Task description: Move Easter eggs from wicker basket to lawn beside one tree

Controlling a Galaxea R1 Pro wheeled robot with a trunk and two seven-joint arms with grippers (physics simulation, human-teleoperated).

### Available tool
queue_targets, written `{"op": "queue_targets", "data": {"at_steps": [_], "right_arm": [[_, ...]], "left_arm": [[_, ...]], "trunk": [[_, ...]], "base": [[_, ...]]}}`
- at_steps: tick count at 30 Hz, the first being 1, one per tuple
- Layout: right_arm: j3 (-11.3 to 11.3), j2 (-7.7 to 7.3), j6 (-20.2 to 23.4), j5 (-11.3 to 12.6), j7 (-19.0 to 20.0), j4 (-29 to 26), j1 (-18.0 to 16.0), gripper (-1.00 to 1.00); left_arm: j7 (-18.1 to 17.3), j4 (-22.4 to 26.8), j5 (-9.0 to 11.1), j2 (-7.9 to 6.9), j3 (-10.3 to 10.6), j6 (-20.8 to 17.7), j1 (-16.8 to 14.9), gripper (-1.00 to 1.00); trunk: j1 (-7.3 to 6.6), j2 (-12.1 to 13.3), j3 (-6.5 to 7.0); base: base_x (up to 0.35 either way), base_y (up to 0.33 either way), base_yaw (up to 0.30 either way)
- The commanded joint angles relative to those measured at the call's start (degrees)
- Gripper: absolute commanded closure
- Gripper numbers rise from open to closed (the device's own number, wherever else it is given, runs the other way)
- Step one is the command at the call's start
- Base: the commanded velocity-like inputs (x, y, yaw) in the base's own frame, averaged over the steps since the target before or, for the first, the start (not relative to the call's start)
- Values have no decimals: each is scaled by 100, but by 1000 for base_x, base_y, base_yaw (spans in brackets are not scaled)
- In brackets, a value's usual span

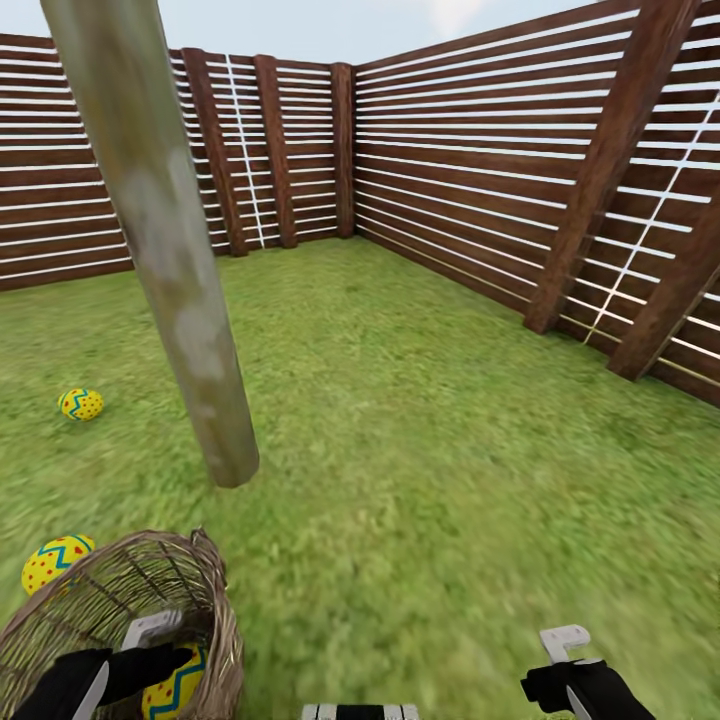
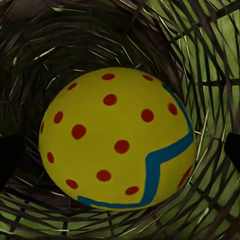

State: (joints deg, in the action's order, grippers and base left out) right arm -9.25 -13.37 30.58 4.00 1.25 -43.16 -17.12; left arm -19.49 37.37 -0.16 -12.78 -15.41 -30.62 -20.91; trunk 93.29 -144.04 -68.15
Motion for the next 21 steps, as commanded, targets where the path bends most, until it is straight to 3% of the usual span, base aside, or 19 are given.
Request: {"op": "queue_targets", "data": {"at_steps": [1,21], "right_arm": [[-23,-7,27,40,-11,-8,-2,-100],[-24,-7,27,40,-11,-8,-2,-100]], "left_arm": [[-28,7,-2,3,-23,-40,-2,-100],[-28,7,5,11,-40,-30,-2,-100]], "trunk": [[1,-4,-28],[48,-28,-426]], "base": [[0,0,0],[0,0,0]]}}
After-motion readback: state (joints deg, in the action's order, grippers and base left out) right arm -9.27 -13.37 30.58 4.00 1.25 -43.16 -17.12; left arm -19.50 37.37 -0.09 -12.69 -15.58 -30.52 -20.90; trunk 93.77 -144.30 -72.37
